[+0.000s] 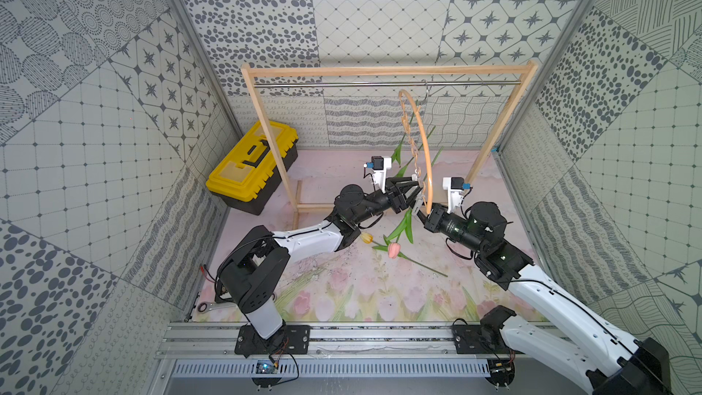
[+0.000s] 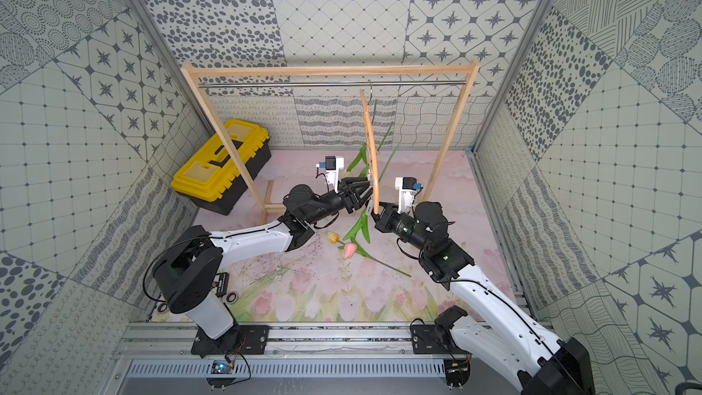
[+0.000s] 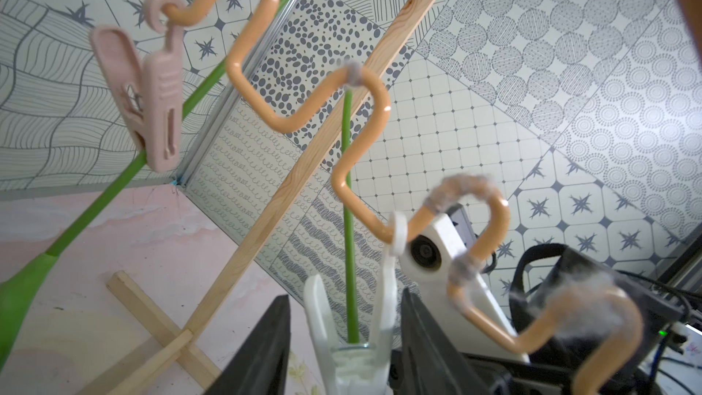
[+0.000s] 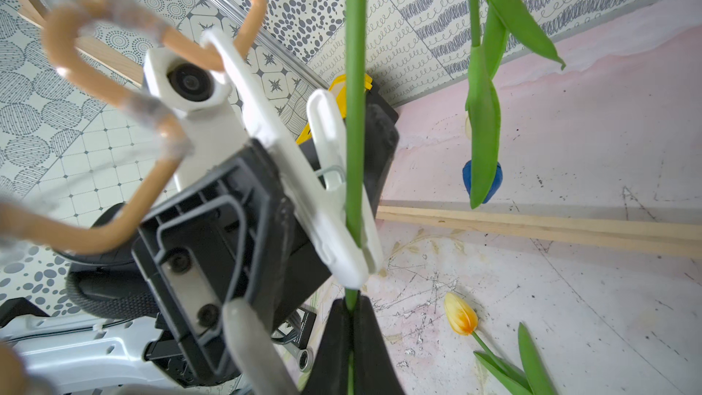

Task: Dry the flowers on a clothes hanger
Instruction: Clamp the flower onto the hanger.

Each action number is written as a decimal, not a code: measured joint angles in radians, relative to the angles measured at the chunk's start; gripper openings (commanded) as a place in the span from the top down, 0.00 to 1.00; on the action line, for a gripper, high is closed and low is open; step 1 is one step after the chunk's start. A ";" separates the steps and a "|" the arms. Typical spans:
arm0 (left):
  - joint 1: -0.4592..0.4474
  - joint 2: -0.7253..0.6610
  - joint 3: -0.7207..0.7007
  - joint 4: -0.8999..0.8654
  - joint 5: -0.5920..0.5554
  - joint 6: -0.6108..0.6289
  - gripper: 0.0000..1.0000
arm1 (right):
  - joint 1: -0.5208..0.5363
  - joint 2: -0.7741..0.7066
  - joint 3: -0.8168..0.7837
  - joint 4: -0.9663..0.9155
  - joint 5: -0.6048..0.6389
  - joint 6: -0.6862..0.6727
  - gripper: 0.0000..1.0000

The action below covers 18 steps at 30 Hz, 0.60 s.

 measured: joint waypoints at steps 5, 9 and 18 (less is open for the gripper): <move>0.000 -0.027 -0.019 -0.024 -0.008 0.027 0.29 | 0.000 -0.038 -0.002 -0.098 0.042 -0.024 0.39; 0.000 -0.070 -0.050 -0.070 -0.032 0.062 0.27 | -0.002 -0.076 0.000 -0.251 0.127 -0.053 0.34; 0.000 -0.280 -0.146 -0.343 -0.197 0.233 0.28 | -0.082 -0.159 0.018 -0.673 0.397 -0.046 0.37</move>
